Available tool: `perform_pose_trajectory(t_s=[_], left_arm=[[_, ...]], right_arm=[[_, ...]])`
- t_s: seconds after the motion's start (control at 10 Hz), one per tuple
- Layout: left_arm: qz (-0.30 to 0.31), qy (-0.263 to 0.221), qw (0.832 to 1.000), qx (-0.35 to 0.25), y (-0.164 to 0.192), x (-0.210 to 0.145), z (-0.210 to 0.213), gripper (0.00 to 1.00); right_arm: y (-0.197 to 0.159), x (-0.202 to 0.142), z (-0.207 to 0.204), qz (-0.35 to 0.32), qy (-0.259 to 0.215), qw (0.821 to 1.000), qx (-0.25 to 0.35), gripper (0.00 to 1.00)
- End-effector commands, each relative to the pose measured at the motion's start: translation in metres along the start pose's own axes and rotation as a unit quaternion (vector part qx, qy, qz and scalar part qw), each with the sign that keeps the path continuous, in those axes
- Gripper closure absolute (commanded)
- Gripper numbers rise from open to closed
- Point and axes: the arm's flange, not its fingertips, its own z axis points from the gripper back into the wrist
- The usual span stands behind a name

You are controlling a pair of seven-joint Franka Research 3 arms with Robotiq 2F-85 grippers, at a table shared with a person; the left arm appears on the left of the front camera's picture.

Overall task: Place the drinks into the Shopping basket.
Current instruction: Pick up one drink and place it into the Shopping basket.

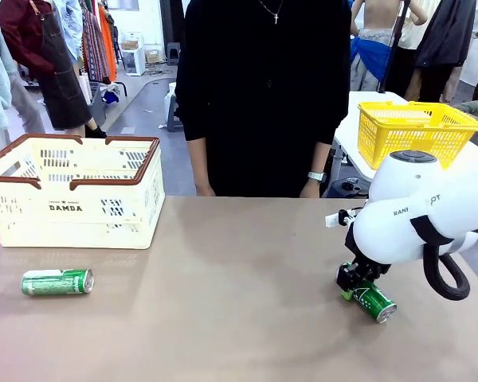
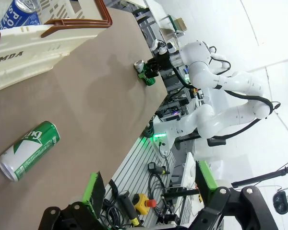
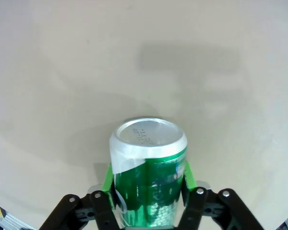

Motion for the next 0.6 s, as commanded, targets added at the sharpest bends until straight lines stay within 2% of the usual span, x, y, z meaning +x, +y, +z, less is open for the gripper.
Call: perform_pose_trajectory(t_s=[0.0, 0.3, 0.5], left_arm=[[0.004, 0.002, 1.000, 0.001, -0.003, -0.001, 0.000, 0.00], [0.004, 0.002, 1.000, 0.001, -0.003, -0.001, 0.000, 0.00], [0.004, 0.002, 1.000, 0.001, -0.003, -0.001, 0.000, 0.00]], right_arm=[[-0.002, -0.001, 0.000, 0.000, -0.001, 1.000, -0.010, 1.00], [0.000, -0.003, 0.017, 0.001, 0.025, 0.999, -0.021, 1.00], [0.010, -0.002, 0.066, -0.029, 0.039, 0.999, 0.007, 1.00]])
